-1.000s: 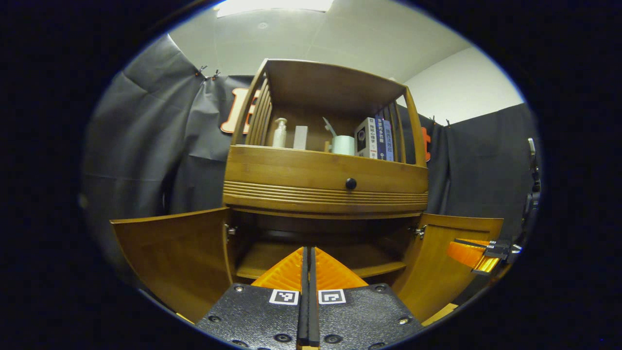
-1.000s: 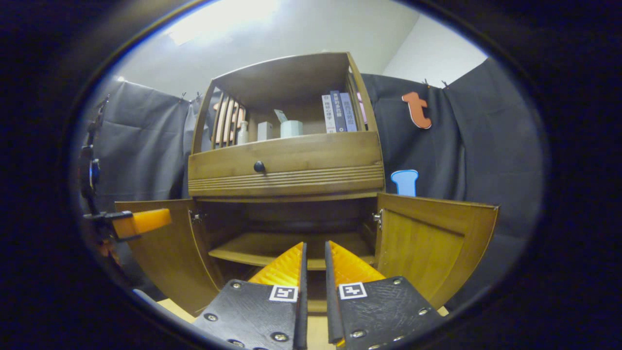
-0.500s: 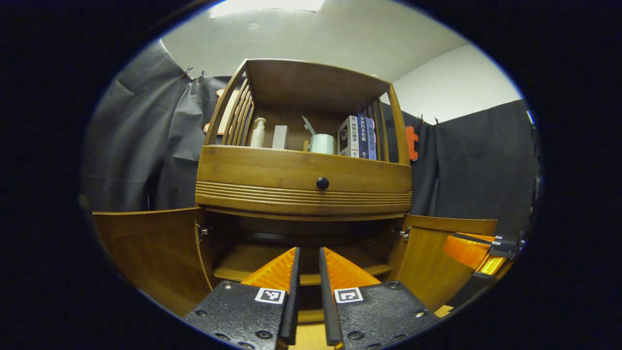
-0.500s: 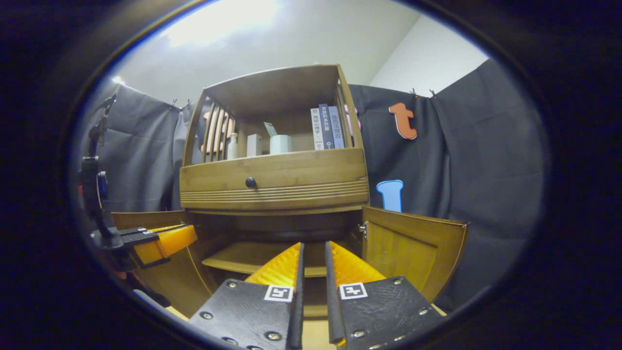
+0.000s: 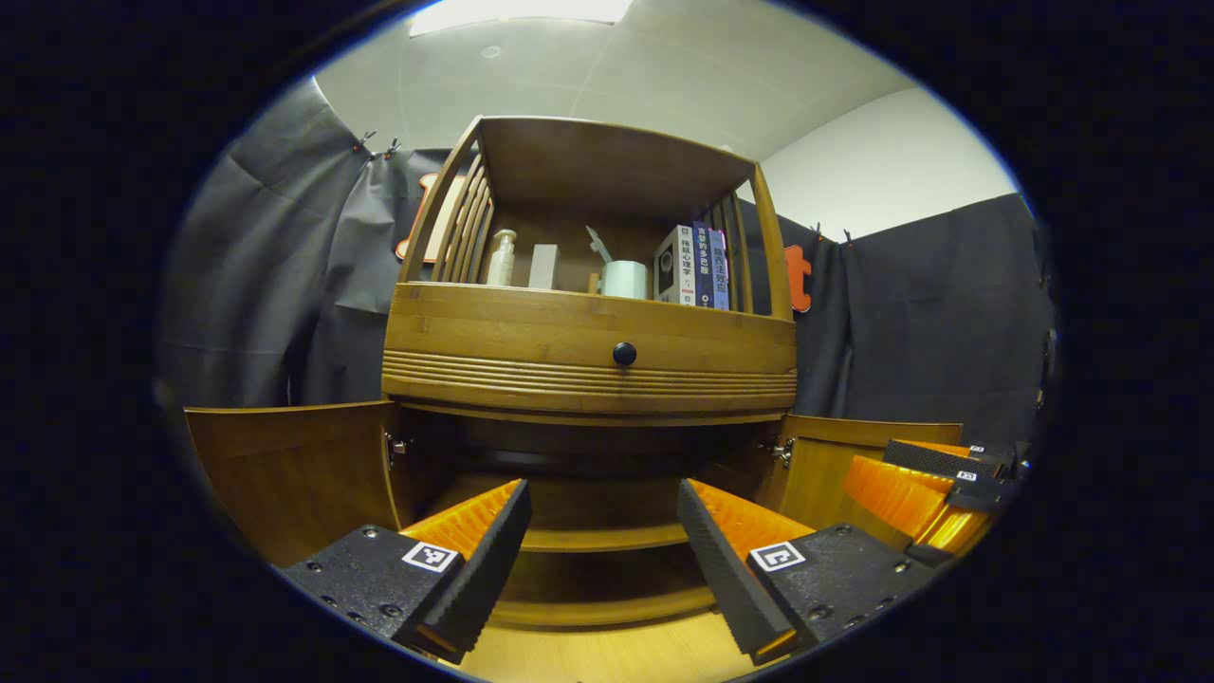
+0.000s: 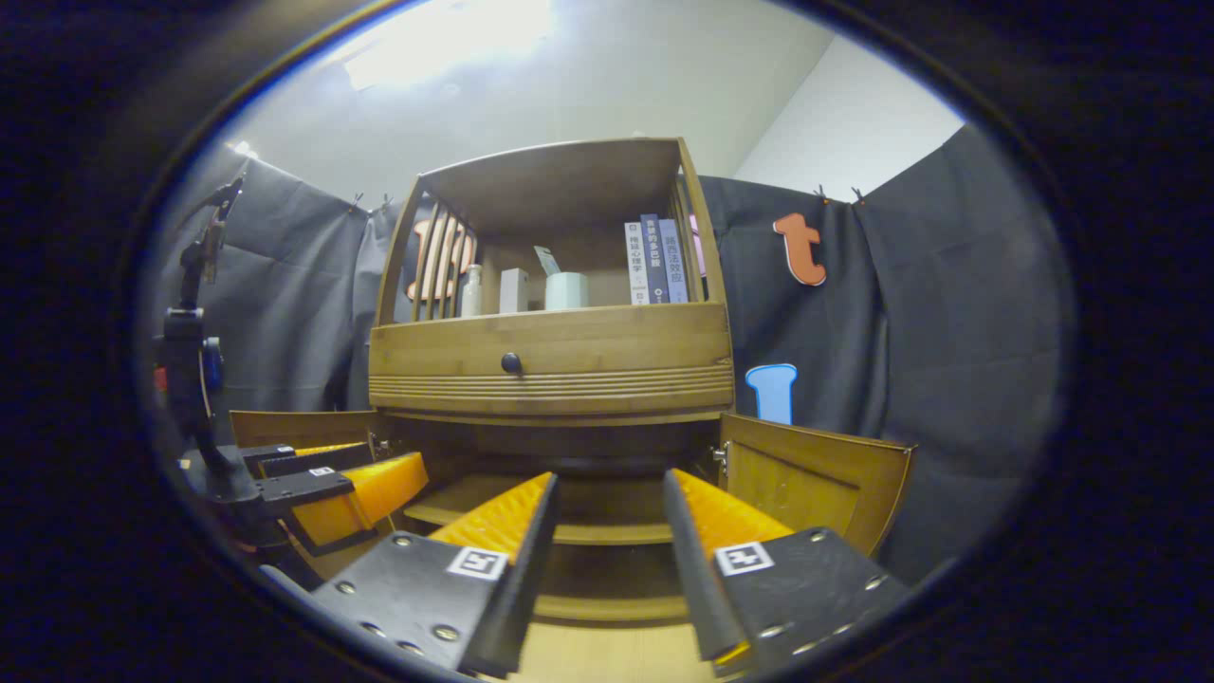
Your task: Open the right door of the double-door shoe cabinet with the right hand, and open the left door with the left hand.
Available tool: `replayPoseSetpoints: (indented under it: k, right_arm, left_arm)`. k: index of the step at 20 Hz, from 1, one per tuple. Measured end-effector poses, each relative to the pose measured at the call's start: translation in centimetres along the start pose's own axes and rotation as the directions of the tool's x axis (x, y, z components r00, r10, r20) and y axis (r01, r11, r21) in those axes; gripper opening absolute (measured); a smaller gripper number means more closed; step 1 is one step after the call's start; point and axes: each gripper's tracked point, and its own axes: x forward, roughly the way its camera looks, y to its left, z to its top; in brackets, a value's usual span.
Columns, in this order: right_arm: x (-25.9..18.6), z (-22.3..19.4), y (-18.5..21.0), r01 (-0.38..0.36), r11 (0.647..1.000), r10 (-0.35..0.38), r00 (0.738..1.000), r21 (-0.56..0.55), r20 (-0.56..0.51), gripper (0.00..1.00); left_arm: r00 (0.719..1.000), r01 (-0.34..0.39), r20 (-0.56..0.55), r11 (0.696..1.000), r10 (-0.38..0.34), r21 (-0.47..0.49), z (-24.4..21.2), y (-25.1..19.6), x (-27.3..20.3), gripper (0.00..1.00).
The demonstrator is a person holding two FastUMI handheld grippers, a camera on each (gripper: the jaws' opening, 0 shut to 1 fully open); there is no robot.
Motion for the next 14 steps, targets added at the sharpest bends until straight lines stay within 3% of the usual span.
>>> replayPoseSetpoints:
  k: [2, 14]
  right_arm:
    - [-0.23, -0.08, 0.34, -0.011, 1.000, 0.011, 1.000, 0.012, -0.005, 0.97]
    - [-0.65, -0.37, 0.93, -0.020, 1.000, 0.020, 1.000, -0.009, -0.011, 0.98]
  left_arm:
    - [1.000, -0.004, 0.003, 1.000, 0.004, -0.003, -0.24, 0.12, -0.24, 0.96]
    - [1.000, -0.017, 0.016, 1.000, 0.017, 0.003, 0.07, 0.80, -0.94, 0.92]
